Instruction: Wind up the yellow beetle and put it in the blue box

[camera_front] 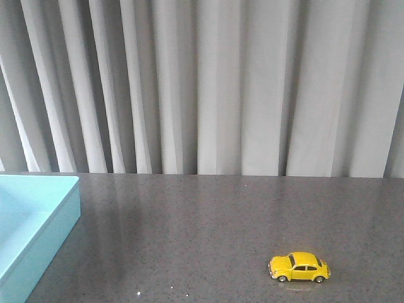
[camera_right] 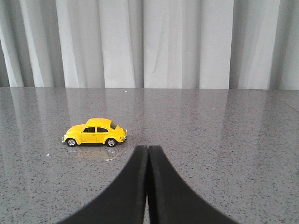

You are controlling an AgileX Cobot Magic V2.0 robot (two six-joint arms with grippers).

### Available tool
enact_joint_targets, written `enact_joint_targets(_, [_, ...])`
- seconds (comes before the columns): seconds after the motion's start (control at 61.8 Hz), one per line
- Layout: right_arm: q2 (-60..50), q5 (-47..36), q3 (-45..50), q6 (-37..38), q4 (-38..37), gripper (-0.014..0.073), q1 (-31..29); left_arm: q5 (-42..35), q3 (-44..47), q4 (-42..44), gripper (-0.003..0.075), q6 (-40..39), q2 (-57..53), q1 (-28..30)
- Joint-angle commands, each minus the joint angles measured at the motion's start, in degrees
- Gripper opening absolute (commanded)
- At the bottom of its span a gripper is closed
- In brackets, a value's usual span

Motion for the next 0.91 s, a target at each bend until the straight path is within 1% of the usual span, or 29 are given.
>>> enact_joint_targets(0.0, [-0.4,-4.4,0.2,-0.3,-0.4,-0.0007,-0.4,-4.3,-0.6,-0.1,-0.0005,-0.6,-0.9,0.0])
enact_joint_targets(0.745, [-0.4,-4.0,0.2,-0.3,-0.4,-0.0007,-0.4,-4.3,-0.6,-0.1,-0.0005,-0.6,-0.9,0.0])
enact_joint_targets(0.89, [-0.4,-5.0,0.0,-0.3,0.1,-0.0007,-0.4,-5.0,-0.7,-0.1,-0.0005,-0.6,-0.9,0.0])
